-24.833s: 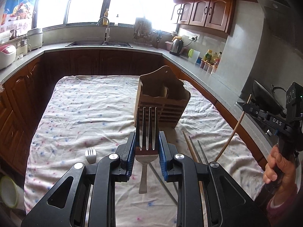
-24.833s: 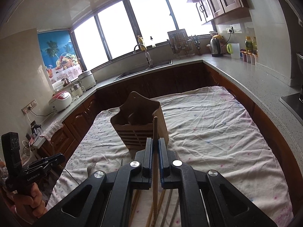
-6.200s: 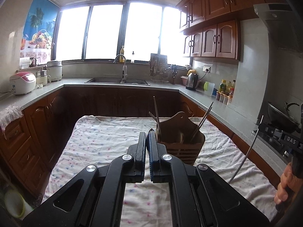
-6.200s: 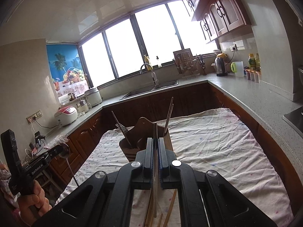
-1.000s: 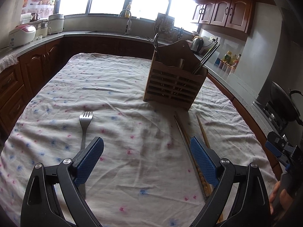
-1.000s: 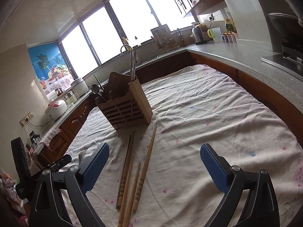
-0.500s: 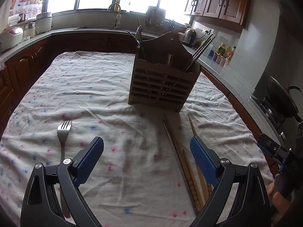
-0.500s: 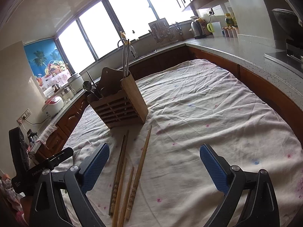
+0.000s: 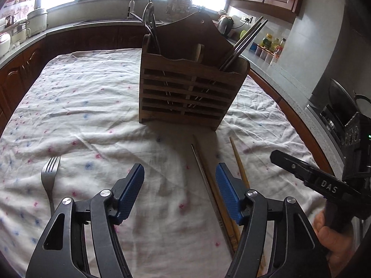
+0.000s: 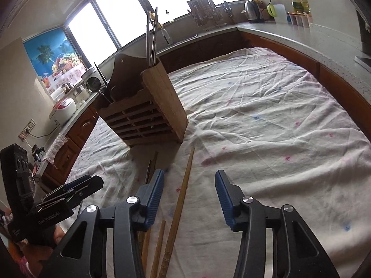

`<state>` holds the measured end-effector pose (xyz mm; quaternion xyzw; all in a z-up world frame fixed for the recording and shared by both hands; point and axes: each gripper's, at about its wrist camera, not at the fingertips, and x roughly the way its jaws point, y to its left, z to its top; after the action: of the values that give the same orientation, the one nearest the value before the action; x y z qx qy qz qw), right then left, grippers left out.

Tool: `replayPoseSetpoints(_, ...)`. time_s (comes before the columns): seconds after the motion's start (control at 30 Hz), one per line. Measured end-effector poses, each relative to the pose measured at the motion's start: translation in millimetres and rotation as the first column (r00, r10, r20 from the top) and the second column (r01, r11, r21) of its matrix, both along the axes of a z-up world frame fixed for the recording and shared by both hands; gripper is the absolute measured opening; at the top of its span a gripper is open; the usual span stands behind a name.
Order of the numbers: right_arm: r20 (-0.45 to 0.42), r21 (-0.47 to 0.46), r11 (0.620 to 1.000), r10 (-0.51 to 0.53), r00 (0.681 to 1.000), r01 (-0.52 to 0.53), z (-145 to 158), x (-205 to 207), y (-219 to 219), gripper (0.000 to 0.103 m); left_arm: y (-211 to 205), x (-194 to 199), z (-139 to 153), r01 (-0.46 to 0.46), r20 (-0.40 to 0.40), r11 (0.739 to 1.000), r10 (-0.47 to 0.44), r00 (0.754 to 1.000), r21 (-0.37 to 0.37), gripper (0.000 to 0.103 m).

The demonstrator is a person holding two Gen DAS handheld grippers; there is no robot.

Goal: Organize utensils
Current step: 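Close the left gripper on a wooden chopstick while the right grasps another wooden chopstick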

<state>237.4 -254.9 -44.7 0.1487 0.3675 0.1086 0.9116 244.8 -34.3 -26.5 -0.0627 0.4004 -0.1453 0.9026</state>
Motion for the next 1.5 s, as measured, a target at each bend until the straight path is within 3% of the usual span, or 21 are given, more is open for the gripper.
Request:
replayPoseSetpoints(0.27,-0.118,-0.086,0.995,0.049,0.992,-0.06,-30,49,30,0.02,3,14,-7,0.009,-0.027,1.0,-0.009,1.0,-0.01,0.061)
replayPoseSetpoints(0.47,-0.148,-0.18,0.979,0.065,0.987,-0.092,-37,51,34,0.007,-20,30,-9,0.052,-0.032,0.999,-0.052,0.998,0.011,0.055)
replayPoseSetpoints(0.73,-0.158,-0.183,0.983,-0.028,0.987,-0.001,-34,13,-21,0.007,-65,61,-22,0.157,-0.073,0.985,-0.152,0.986,0.067,0.04)
replayPoseSetpoints(0.93,-0.157,-0.124,0.991,-0.069,0.985,0.049,-33,-4,-50,0.007,-90,79,-40,0.193,-0.137,0.973,-0.175,0.975,0.128,0.038)
replayPoseSetpoints(1.0,-0.156,-0.113,0.992,-0.071,0.985,0.054,-34,-6,-53,0.007,-96,77,-41,0.197,-0.123,0.962,-0.176,0.977,0.187,0.038)
replayPoseSetpoints(1.17,-0.15,-0.097,0.994,-0.063,0.987,0.049,-33,-6,-52,0.007,-98,56,-41,0.245,-0.114,0.942,-0.224,0.968,0.229,0.032)
replayPoseSetpoints(1.27,-0.146,-0.087,0.995,-0.051,0.988,0.039,-34,-7,-47,0.007,-94,46,-40,0.264,-0.124,0.94,-0.242,0.962,0.215,0.026)
replayPoseSetpoints(1.5,-0.145,-0.098,0.995,-0.027,0.989,0.012,-34,-4,-34,0.006,-83,57,-42,0.242,-0.158,0.956,-0.217,0.963,0.164,0.026)
